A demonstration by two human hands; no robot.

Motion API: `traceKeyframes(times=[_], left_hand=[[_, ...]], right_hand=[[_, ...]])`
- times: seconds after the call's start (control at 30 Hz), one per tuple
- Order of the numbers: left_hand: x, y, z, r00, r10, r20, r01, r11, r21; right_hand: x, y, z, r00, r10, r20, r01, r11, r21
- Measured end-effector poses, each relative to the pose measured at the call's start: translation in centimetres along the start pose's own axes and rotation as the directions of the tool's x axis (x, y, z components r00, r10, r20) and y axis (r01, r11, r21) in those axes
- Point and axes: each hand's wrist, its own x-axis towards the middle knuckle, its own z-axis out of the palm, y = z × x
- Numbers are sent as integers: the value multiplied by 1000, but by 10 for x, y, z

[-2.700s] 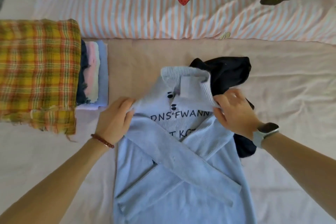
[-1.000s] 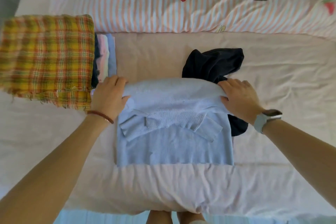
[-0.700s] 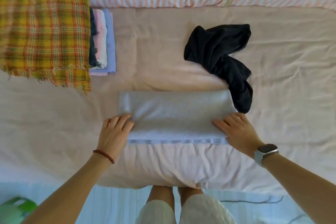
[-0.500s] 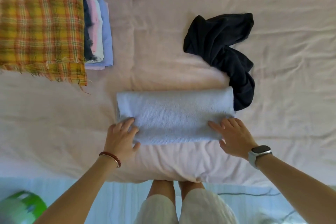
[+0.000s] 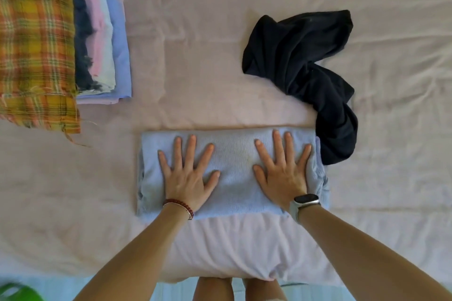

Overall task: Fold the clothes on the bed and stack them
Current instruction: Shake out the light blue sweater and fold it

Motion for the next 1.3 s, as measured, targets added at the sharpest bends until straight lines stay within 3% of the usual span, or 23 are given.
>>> traceKeyframes(times=[0.17, 0.23, 0.33, 0.37, 0.43, 0.47, 0.53, 0.7, 0.8, 0.97, 1.0, 1.07, 1.13, 1.17, 1.23, 1.3], left_hand=[[6, 4, -11, 996, -45, 76, 48, 998, -30], [1, 2, -26, 997, -32, 65, 38, 994, -103], [-12, -8, -43, 982, -177, -68, 162, 969, -189], [-17, -13, -46, 952, -304, -44, 286, 929, -234], [-27, -25, -46, 823, -553, 132, 562, 755, -337], [-30, -30, -45, 739, -633, 232, 664, 623, -414], [-28, -39, -45, 639, -677, 364, 733, 394, -555], [-17, -63, -42, 650, -547, 528, 668, 81, -740], [-17, -68, -47, 671, -502, 546, 642, 24, -767], [-30, -58, -60, 766, -439, 469, 530, 19, -848], [-35, -59, -62, 771, -389, 504, 528, -51, -848], [-44, -65, -67, 748, -266, 608, 534, -304, -789], [-48, -75, -71, 706, -247, 664, 497, -495, -713], [-51, -79, -73, 701, -262, 663, 474, -524, -708], [-54, -86, -73, 729, -256, 634, 459, -504, -731], [-56, -85, -79, 770, -209, 602, 497, -395, -773]], right_hand=[[2, 4, -5, 1000, -18, -13, 19, 996, 90], [-6, 11, -19, 997, 2, -79, 18, 967, 253], [-29, 27, -28, 903, 284, -321, -113, 880, 461], [-38, 33, -26, 861, 429, -274, -228, 807, 545], [-48, 42, -21, 770, 638, 0, -451, 545, 707], [-50, 45, -18, 734, 664, 147, -521, 411, 748], [-49, 47, -20, 732, 615, 292, -548, 277, 789], [-40, 52, -32, 770, 471, 431, -505, 38, 862], [-43, 52, -48, 813, 397, 426, -482, 50, 875], [-46, 16, -102, 931, 323, 172, -256, 238, 937], [-46, -5, -112, 960, 241, 144, -204, 246, 948], [-48, -56, -124, 996, -23, 89, -79, 267, 960], [-49, -104, -124, 948, -310, 73, 18, 281, 960], [-48, -121, -119, 907, -409, 95, 26, 281, 959], [-47, -135, -104, 885, -437, 160, -2, 340, 940], [-48, -132, -92, 937, -327, 124, 7, 372, 928]])
